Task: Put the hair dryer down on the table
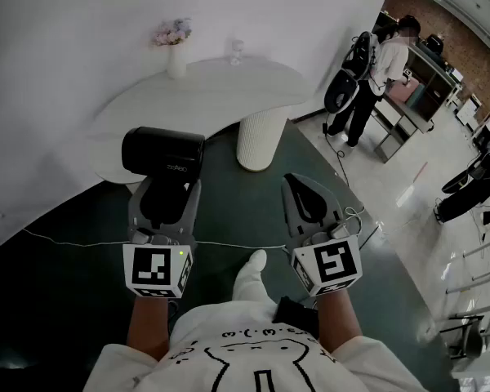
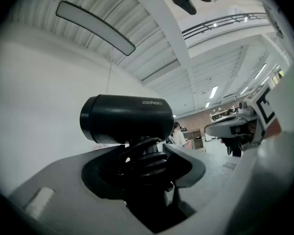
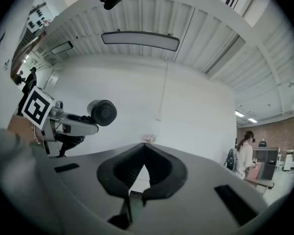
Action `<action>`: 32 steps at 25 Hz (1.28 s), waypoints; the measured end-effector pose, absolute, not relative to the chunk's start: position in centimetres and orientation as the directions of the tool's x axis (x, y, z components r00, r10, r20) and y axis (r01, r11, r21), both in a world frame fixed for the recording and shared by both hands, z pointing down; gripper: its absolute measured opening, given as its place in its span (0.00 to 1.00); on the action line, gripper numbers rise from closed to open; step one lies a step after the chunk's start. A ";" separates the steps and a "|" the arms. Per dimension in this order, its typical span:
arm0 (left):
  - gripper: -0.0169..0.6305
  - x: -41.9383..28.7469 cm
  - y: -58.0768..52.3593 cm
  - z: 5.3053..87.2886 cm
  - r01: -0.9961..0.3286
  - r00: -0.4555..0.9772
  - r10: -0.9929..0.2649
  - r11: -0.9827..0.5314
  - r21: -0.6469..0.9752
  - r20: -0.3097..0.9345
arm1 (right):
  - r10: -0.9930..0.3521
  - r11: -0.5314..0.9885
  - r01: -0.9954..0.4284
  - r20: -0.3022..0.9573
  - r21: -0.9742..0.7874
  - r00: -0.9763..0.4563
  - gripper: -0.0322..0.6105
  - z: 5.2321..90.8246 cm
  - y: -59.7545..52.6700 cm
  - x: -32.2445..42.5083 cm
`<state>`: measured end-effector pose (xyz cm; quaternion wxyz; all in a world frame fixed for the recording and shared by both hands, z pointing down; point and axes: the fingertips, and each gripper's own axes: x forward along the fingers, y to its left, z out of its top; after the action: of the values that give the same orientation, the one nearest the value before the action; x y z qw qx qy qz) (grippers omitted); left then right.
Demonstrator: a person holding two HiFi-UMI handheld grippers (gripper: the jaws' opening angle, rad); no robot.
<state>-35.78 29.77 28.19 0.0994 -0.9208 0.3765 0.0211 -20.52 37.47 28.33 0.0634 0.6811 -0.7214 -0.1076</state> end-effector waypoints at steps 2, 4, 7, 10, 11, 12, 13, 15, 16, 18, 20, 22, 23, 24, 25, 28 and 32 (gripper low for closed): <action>0.40 -35.6 29.6 28.4 -0.689 0.723 -0.681 -0.705 -0.166 -0.111 | -0.998 0.036 -0.973 -0.047 0.229 -0.048 0.05 28.9 37.5 -20.3; 0.40 -34.6 29.5 28.6 -0.681 0.732 -0.674 -0.713 -0.169 -0.104 | -0.999 0.021 -0.975 -0.040 0.220 -0.030 0.05 29.4 37.5 -19.3; 0.40 -32.4 28.9 28.7 -0.663 0.747 -0.660 -0.729 -0.170 -0.084 | -1.000 -0.008 -0.971 -0.021 0.239 0.003 0.05 30.0 37.2 -17.3; 0.40 -30.8 27.7 29.2 -0.646 0.761 -0.646 -0.745 -0.166 -0.064 | -1.000 -0.016 -0.968 -0.006 0.250 0.015 0.05 30.6 36.1 -16.2; 0.40 -30.4 27.3 29.5 -0.641 0.765 -0.641 -0.749 -0.167 -0.058 | -1.000 -0.021 -0.970 -0.002 0.241 0.021 0.05 30.8 35.8 -15.8; 0.40 -29.9 26.9 29.6 -0.636 0.769 -0.638 -0.753 -0.168 -0.053 | -0.999 -0.032 -0.973 0.003 0.230 0.033 0.05 31.1 35.4 -15.3; 0.40 -29.4 26.4 29.8 -0.632 0.772 -0.634 -0.756 -0.168 -0.051 | -0.999 -0.046 -0.974 0.008 0.222 0.049 0.05 31.3 35.0 -14.6; 0.40 -28.2 25.2 29.8 -0.628 0.776 -0.629 -0.760 -0.166 -0.051 | -0.997 -0.068 -0.975 0.013 0.212 0.072 0.05 31.5 34.1 -13.2; 0.40 -27.5 24.5 29.8 -0.626 0.777 -0.628 -0.762 -0.167 -0.050 | -0.997 -0.073 -0.975 0.013 0.210 0.078 0.05 31.5 33.5 -12.4; 0.40 -26.1 23.1 29.6 -0.623 0.780 -0.625 -0.764 -0.169 -0.048 | -0.996 -0.079 -0.975 0.013 0.206 0.083 0.05 31.4 32.2 -11.0; 0.40 -24.8 21.6 29.4 -0.620 0.781 -0.622 -0.765 -0.173 -0.048 | -0.996 -0.079 -0.976 0.012 0.202 0.083 0.05 31.2 30.7 -9.6; 0.40 -23.4 19.9 29.1 -0.621 0.780 -0.624 -0.763 -0.177 -0.049 | -0.997 -0.078 -0.977 0.008 0.197 0.081 0.05 31.0 28.8 -8.1; 0.40 -22.7 19.0 28.9 -0.624 0.778 -0.626 -0.761 -0.177 -0.049 | -0.997 -0.075 -0.978 0.007 0.196 0.078 0.05 30.9 27.8 -7.4; 0.40 -22.0 18.0 28.8 -0.628 0.774 -0.631 -0.758 -0.176 -0.048 | -0.997 -0.069 -0.978 0.006 0.197 0.072 0.05 30.8 26.8 -6.7; 0.40 -21.3 17.0 28.7 -0.634 0.770 -0.637 -0.754 -0.173 -0.046 | -0.998 -0.062 -0.978 0.008 0.199 0.065 0.05 30.7 25.8 -6.0; 0.40 -19.3 14.0 28.4 -0.655 0.751 -0.659 -0.738 -0.163 -0.036 | -0.999 -0.042 -0.980 0.019 0.194 0.046 0.05 30.6 22.7 -3.8; 0.40 -16.6 10.3 28.2 -0.679 0.729 -0.683 -0.717 -0.155 -0.035 | -1.000 -0.014 -0.981 0.017 0.192 0.018 0.05 30.2 18.6 -0.7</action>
<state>-16.59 10.26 28.17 0.0790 -0.9265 0.3677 -0.0123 -0.72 18.57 30.17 0.0750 0.7094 -0.6981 -0.0616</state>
